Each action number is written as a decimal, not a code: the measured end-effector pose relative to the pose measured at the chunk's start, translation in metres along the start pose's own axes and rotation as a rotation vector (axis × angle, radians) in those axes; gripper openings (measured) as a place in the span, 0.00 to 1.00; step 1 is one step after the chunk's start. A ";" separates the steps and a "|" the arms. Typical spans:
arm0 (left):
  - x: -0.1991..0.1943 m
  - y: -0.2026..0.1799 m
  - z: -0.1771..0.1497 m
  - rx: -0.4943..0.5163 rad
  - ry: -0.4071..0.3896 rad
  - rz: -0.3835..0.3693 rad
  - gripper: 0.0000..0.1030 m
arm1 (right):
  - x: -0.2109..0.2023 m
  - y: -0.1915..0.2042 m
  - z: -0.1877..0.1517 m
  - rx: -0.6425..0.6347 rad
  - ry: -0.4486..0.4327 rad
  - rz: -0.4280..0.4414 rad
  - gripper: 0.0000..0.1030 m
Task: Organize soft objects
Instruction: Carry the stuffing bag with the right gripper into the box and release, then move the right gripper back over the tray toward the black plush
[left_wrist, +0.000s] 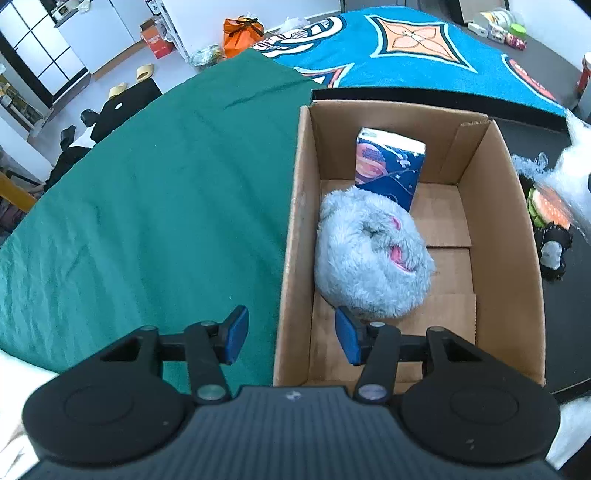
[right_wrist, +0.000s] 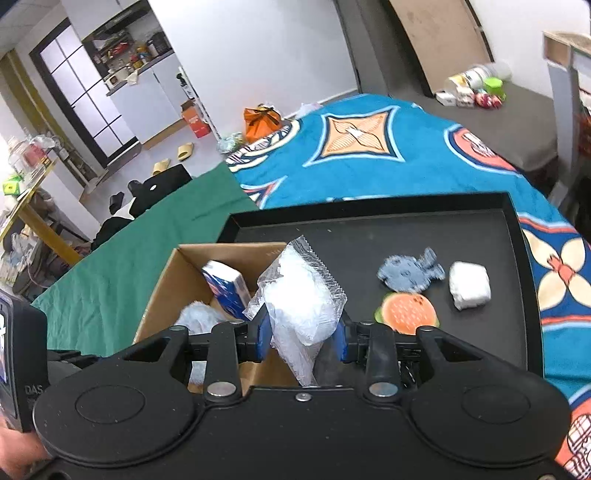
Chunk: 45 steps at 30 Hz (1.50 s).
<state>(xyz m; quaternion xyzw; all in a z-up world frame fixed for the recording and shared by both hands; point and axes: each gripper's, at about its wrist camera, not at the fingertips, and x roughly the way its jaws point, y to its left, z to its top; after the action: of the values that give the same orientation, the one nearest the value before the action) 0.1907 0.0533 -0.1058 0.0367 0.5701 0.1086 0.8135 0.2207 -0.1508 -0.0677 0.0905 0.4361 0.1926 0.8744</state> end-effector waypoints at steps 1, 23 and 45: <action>0.000 0.002 0.000 -0.005 -0.004 -0.003 0.50 | 0.000 0.003 0.001 -0.006 -0.005 -0.004 0.32; 0.016 0.015 0.000 -0.043 0.005 -0.091 0.12 | 0.029 0.066 0.016 -0.088 0.004 -0.032 0.52; 0.006 0.001 -0.001 0.011 -0.010 -0.047 0.15 | 0.007 -0.010 -0.004 0.045 0.052 -0.165 0.55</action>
<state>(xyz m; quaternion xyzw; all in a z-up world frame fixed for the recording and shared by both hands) 0.1916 0.0552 -0.1121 0.0281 0.5673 0.0862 0.8185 0.2243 -0.1572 -0.0790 0.0690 0.4690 0.1124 0.8733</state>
